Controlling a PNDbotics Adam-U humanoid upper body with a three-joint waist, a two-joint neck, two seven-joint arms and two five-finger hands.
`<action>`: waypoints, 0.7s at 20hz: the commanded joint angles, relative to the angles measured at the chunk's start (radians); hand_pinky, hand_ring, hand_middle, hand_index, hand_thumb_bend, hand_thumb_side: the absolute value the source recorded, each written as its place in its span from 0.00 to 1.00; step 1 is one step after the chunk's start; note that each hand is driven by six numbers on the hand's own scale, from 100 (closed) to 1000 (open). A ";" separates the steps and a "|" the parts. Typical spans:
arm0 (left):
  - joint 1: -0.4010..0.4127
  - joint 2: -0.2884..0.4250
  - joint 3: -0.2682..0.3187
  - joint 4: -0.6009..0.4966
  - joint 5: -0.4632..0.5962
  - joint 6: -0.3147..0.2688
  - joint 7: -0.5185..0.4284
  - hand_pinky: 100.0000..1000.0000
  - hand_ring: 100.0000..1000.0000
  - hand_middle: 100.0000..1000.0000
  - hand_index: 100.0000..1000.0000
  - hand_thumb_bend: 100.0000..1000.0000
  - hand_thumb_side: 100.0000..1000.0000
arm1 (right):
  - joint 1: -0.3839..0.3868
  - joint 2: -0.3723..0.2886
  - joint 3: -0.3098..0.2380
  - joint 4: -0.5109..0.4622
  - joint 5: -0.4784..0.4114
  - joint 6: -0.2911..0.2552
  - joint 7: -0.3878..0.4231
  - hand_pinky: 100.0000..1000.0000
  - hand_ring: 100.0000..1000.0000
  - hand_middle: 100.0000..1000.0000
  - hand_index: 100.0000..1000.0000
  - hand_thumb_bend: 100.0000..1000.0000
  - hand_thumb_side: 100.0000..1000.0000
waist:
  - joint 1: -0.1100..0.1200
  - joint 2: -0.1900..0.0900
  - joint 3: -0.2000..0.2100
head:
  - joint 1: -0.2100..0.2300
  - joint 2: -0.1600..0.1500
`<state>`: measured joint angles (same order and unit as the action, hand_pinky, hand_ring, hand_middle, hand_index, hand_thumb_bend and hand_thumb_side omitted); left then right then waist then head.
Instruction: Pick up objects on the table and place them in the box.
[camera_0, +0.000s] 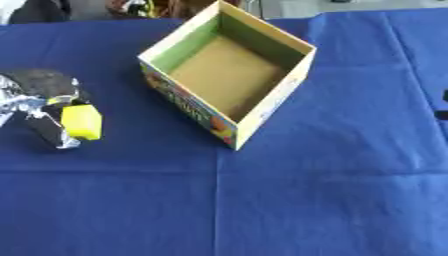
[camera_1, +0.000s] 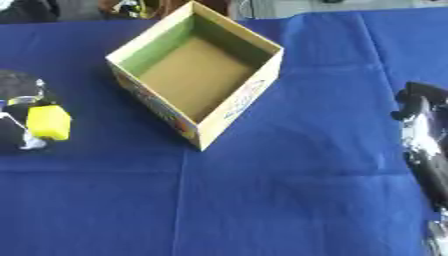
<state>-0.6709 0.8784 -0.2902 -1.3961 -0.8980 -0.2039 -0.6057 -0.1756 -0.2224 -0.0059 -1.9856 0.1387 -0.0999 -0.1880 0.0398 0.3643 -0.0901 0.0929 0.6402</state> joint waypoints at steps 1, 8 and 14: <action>-0.021 0.022 0.032 -0.020 0.017 0.016 0.031 0.00 0.24 0.32 0.58 0.04 0.32 | -0.002 -0.003 -0.005 -0.014 0.001 0.003 0.000 0.63 0.77 0.56 0.73 0.00 0.55 | 0.000 -0.021 0.002 | -0.006 -0.006; -0.035 0.043 0.076 -0.084 0.072 0.060 0.069 0.00 0.18 0.27 0.51 0.00 0.22 | 0.002 -0.006 -0.007 -0.014 0.003 0.005 -0.001 0.63 0.77 0.56 0.73 0.00 0.54 | 0.006 -0.025 0.007 | -0.015 -0.002; -0.061 0.051 0.103 -0.137 0.112 0.091 0.091 0.00 0.14 0.23 0.46 0.00 0.19 | 0.005 -0.009 -0.009 -0.014 0.004 0.009 -0.003 0.63 0.77 0.56 0.73 0.00 0.54 | 0.013 -0.028 0.009 | -0.024 0.001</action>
<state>-0.7114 0.8810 -0.2119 -1.5086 -0.7969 -0.1208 -0.5192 -0.1669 -0.2215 -0.0068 -1.9856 0.1388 -0.0922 -0.1898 0.0527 0.3613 -0.0827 0.0740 0.6404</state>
